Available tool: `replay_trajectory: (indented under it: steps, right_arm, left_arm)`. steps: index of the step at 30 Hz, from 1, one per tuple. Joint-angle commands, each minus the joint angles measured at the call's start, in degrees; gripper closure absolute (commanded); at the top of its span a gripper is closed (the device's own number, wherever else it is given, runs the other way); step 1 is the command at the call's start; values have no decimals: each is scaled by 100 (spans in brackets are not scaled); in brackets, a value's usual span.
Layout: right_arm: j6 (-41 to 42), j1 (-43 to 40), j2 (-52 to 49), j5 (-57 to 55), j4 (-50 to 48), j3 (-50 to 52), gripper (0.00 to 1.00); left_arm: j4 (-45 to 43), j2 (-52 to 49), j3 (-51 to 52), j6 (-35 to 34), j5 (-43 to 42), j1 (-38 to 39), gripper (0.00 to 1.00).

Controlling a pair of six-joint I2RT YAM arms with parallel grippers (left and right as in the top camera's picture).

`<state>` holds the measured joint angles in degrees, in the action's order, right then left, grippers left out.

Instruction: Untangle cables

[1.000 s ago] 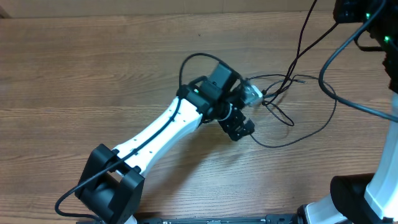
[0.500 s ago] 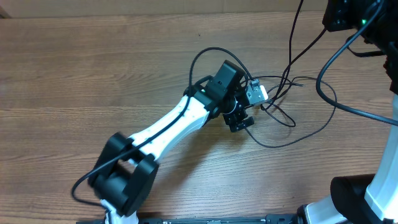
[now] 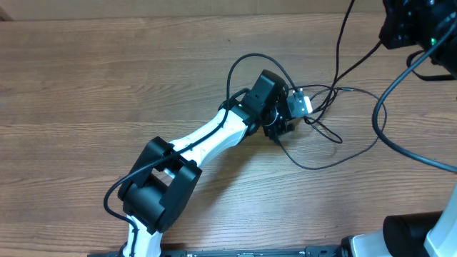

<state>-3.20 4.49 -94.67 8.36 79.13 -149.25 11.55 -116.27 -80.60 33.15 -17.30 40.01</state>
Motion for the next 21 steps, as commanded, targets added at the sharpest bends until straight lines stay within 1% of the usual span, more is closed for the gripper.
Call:
replay_trajectory:
  steps: [1,2,3,8,11,12,13,15,17,21]
  right_arm:
    - [20,-7,92,33,7,-136,96]
    - [20,-7,92,35,24,-136,96]
    - [20,-4,92,33,33,-136,96]
    - [17,-7,92,28,107,-136,96]
    - [17,-7,92,-223,146,-136,96]
    - [20,-7,92,-437,186,-136,96]
    - [20,-7,92,-844,280,-133,96]
    - [22,-7,92,-1279,404,-129,96]
    - [26,-7,90,-1777,514,-107,96]
    - [267,-7,79,-2481,544,-107,96]
  left_arm:
    - [-131,-33,-13,-118,-9,-48,81]
    - [-157,-33,-13,-195,-11,-52,91]
    - [-179,-33,-13,-264,-11,-50,96]
    - [-151,-33,-13,-402,17,-57,96]
    - [-61,-26,-13,-463,400,-74,96]
    - [-42,-20,-13,-702,767,-79,96]
    - [7,-7,-20,-1080,1436,-92,96]
    - [105,55,-22,-1405,2295,-125,96]
    - [251,212,-22,-1609,3126,-177,96]
    - [516,765,-22,-1908,4240,-332,96]
